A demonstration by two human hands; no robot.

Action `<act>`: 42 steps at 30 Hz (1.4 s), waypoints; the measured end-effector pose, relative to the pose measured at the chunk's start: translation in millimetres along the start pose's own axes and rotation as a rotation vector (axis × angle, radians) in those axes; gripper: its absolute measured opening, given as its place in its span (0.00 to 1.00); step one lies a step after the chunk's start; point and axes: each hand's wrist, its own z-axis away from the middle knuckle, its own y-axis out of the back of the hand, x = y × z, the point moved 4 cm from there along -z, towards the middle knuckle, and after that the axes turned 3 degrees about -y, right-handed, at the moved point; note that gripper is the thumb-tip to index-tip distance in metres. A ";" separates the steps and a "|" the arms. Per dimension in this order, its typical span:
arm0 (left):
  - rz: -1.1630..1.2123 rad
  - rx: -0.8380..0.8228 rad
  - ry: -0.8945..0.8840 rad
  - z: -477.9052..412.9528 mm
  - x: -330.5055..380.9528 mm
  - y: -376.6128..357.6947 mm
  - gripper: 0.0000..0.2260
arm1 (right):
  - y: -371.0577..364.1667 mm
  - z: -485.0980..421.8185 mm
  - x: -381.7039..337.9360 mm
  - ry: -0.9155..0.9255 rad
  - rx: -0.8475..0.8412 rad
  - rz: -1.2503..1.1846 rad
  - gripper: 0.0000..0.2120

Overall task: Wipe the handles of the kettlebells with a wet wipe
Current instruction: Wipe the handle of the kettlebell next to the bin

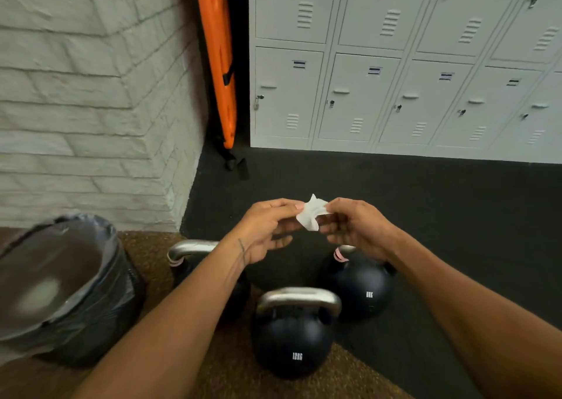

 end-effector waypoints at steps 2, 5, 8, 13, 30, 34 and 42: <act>0.007 0.016 -0.003 2.3 -2.0 12.2 0.03 | -10.0 -4.1 2.2 -0.019 0.006 0.007 0.06; -0.001 0.094 -0.003 5.3 -9.2 29.0 0.05 | -25.5 -12.1 9.4 -0.013 -0.007 -0.011 0.05; 0.035 0.205 -0.002 8.2 -17.2 47.4 0.06 | -38.4 -23.0 18.9 -0.011 0.018 -0.023 0.06; -0.036 0.288 -0.082 11.5 -17.8 67.8 0.07 | -68.6 -36.6 30.8 -0.092 -0.037 -0.121 0.11; -0.084 0.359 -0.028 7.6 -9.4 116.3 0.06 | -113.0 -69.2 36.0 -0.088 -0.003 -0.132 0.22; -0.127 0.293 -0.019 9.2 -8.6 126.4 0.19 | -125.3 -77.0 31.9 -0.070 -0.038 -0.085 0.18; 0.093 0.503 -0.042 -0.6 -36.6 156.8 0.17 | -143.7 -93.6 44.2 0.008 0.161 0.038 0.15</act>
